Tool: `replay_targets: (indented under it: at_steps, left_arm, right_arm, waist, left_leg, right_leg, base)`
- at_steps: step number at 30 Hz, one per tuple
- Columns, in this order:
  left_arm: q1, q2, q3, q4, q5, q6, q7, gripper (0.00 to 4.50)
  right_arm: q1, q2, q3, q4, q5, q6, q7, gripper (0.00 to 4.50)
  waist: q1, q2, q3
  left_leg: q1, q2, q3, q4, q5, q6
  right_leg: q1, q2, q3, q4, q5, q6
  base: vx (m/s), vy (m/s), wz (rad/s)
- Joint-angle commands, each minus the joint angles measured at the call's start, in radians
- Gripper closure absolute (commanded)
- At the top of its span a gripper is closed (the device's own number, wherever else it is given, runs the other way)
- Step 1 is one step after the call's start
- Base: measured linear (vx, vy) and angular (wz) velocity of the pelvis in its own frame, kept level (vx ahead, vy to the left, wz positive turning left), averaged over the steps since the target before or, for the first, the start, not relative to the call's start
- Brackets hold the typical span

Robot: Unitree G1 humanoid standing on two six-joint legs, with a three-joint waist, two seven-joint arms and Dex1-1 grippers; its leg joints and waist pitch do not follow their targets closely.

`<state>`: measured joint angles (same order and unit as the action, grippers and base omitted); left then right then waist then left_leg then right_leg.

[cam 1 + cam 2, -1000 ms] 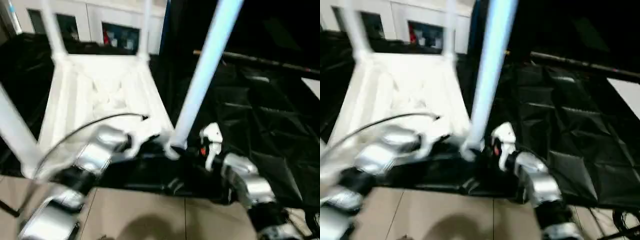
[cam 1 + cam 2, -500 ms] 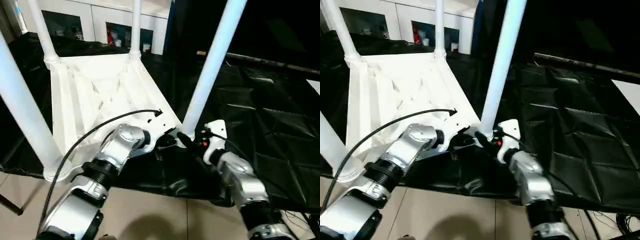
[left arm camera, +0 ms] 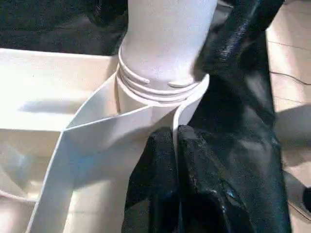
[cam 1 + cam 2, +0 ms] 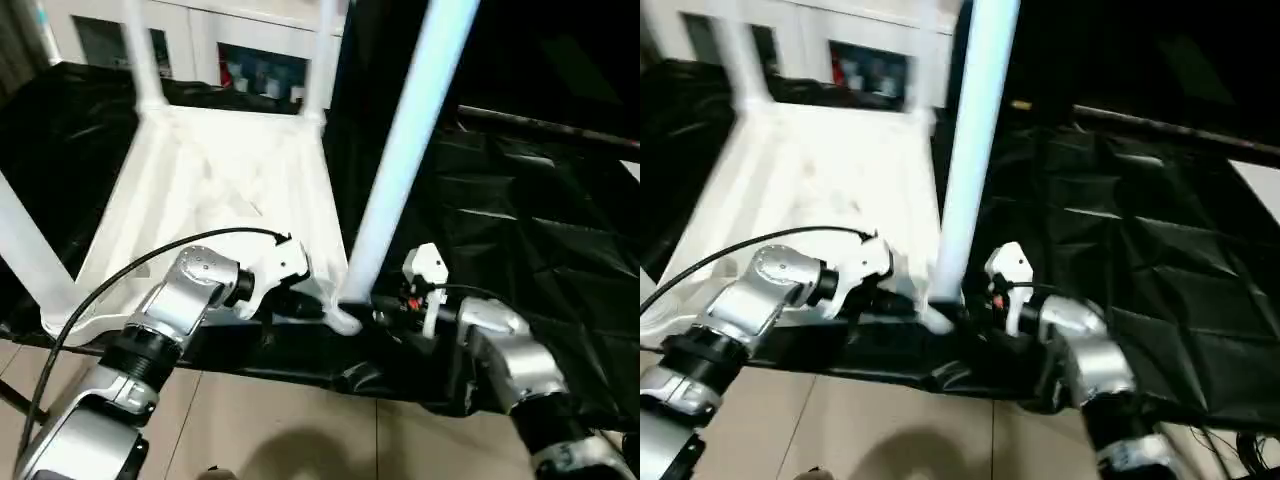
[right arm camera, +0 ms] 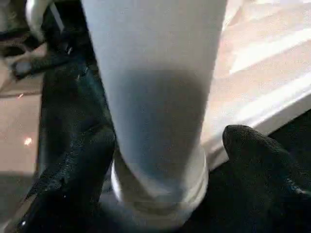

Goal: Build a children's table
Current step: Rotate leg to tighten

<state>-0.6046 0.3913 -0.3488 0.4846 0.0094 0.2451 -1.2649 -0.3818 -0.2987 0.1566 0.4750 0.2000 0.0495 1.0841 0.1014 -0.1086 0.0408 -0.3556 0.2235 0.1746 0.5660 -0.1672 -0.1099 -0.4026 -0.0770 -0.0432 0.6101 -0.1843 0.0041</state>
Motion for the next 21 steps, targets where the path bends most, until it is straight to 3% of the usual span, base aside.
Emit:
replay_targets:
  at_steps: [1, 4, 12, 19, 21]
  left_arm:
    - [0.023, -0.007, -0.021, 0.004, -0.023, 0.019, -0.038, 4.50]
    - [0.031, -0.004, -0.013, -0.005, -0.024, 0.022, -0.039, 4.50]
    - [0.040, 0.007, -0.017, -0.023, -0.032, 0.041, -0.049, 4.50]
    - [0.040, 0.007, -0.017, -0.023, -0.032, 0.041, -0.049, 4.50]
    - [0.043, 0.009, -0.019, -0.024, -0.031, 0.046, -0.052, 4.50]
  right_arm:
    - [0.000, -0.022, 0.012, 0.009, -0.014, -0.012, 0.022, 0.62]
    - [0.001, -0.019, 0.014, 0.018, -0.020, -0.025, 0.026, 0.62]
    - [-0.012, -0.001, 0.007, 0.028, -0.006, -0.049, 0.024, 1.22]
    - [-0.012, -0.001, 0.007, 0.028, -0.006, -0.049, 0.024, 1.22]
    - [-0.005, 0.005, 0.014, 0.024, -0.007, -0.053, 0.031, 1.53]
  waist:
    - [-0.003, 0.010, -0.051]
    - [-0.004, 0.004, -0.051]
    - [-0.010, 0.007, -0.051]
    - [-0.010, 0.007, -0.052]
    - [-0.010, 0.007, -0.051]
  left_leg:
    - [0.003, 0.008, 0.007, -0.064, -0.252, 0.020]
    - [0.004, 0.007, 0.008, -0.062, -0.236, 0.021]
    - [0.004, 0.008, 0.007, -0.063, -0.242, 0.019]
    - [0.004, 0.008, 0.008, -0.062, -0.228, 0.023]
    - [0.004, 0.007, 0.008, -0.062, -0.230, 0.023]
  right_leg:
    - [0.042, -0.048, 0.030, -0.068, -0.199, -0.196]
    - [0.041, -0.049, 0.030, -0.070, -0.214, -0.189]
    - [0.040, -0.048, 0.030, -0.070, -0.232, -0.185]
    - [0.041, -0.047, 0.030, -0.067, -0.202, -0.192]
    - [0.042, -0.047, 0.030, -0.068, -0.213, -0.189]
  base:
    - [0.000, 0.000, 0.00]
    - [0.000, 0.000, 0.00]
    - [0.000, 0.000, 0.00]
    - [0.000, 0.000, 0.00]
    - [0.000, 0.000, 0.00]
